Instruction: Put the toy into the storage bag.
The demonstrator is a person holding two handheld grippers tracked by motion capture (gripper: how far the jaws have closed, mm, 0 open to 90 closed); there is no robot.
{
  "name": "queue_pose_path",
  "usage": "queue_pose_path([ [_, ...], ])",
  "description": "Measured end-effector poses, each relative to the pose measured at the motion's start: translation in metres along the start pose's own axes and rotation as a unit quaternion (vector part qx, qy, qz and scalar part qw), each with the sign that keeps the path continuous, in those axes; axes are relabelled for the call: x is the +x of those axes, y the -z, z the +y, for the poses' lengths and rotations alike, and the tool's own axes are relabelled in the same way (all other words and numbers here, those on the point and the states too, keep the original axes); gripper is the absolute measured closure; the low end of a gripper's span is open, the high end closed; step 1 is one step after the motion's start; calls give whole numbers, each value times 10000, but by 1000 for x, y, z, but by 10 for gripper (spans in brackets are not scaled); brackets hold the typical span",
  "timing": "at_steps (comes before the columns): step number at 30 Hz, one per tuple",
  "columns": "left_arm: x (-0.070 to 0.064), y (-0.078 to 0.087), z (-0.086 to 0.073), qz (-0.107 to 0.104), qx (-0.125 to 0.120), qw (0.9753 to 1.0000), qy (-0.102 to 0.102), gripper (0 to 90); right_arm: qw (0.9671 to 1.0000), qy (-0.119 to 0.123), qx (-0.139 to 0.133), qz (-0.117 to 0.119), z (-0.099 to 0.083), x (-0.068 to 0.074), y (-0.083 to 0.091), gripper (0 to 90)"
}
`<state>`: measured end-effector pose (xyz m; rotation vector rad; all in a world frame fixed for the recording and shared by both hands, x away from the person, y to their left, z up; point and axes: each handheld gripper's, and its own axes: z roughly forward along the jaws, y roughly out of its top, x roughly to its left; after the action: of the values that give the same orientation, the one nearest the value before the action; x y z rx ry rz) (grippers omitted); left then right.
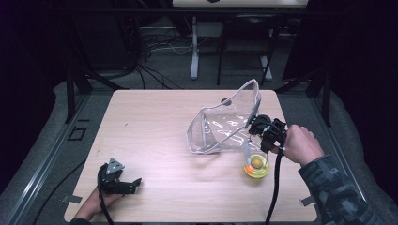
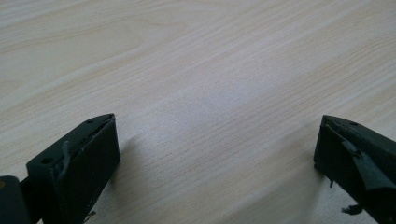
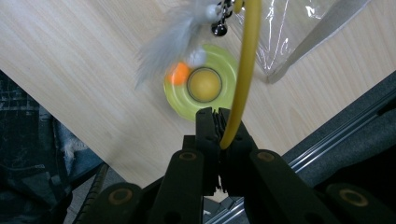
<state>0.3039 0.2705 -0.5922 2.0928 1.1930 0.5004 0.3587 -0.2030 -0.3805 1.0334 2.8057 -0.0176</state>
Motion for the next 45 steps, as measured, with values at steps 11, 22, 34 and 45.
queue_pose_path([
  [11, -1, 1, -1, -15, -9, 10000, -12, 1, 9997, 62, 224, 38, 5, -2, 2, 879],
  [22, -1, 1, -1, -13, -17, 10000, 7, 2, 9996, 30, 237, 148, 2, -7, 5, 880],
  [34, -1, 1, -1, -10, -16, 10000, 8, 2, 9997, -163, 132, 134, -10, -20, 18, 880],
  [45, -1, 1, -1, -7, -12, 10000, -4, 2, 9992, -368, 153, 81, -16, -35, 29, 880],
])
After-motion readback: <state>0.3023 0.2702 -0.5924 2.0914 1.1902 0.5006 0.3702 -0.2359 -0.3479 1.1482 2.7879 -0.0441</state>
